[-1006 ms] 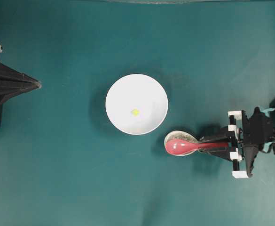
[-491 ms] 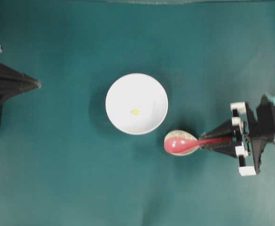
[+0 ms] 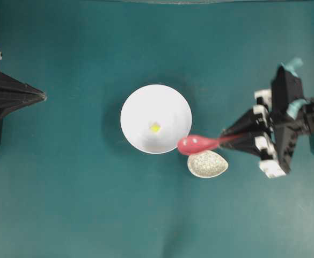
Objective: Scoop the yellow hexagonal prism block from the bowl with a spoon using the right arm.
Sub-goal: 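Lift the spoon off the rest and carry it over the bowl, then lower the spoon into the bowl beside the yellow block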
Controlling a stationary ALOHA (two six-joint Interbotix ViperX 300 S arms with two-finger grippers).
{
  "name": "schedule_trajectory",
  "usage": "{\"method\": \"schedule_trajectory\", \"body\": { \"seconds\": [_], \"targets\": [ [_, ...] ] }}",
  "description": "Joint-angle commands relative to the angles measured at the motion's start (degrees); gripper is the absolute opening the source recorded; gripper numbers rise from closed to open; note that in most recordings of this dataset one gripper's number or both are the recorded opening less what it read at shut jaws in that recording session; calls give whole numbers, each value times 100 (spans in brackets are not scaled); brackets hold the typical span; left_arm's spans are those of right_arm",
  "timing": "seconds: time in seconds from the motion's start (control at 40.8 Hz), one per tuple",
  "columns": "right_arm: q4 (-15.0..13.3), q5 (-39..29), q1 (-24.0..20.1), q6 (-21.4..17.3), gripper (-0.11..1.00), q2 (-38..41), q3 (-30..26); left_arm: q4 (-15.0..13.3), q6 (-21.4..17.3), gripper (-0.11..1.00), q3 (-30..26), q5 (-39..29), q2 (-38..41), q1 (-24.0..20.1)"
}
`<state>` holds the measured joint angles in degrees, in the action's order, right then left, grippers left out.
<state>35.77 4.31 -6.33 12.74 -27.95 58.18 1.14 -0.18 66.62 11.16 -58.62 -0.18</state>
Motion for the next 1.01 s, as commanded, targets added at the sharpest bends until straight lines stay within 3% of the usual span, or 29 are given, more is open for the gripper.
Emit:
{"method": "schedule_trajectory", "body": {
  "seconds": [0.0,0.368,0.981],
  "targets": [
    [-35,-501,316,9,23,62,-369,9,9,-1,-167,35,26,0],
    [-281,-1978,1099,0,23,642,-1310,18,0,-1,-158,35,26,0],
    [-905,-3489,1459,-211,23,1978,-2689,18,0,-1,-167,35,26,0]
  ]
}}
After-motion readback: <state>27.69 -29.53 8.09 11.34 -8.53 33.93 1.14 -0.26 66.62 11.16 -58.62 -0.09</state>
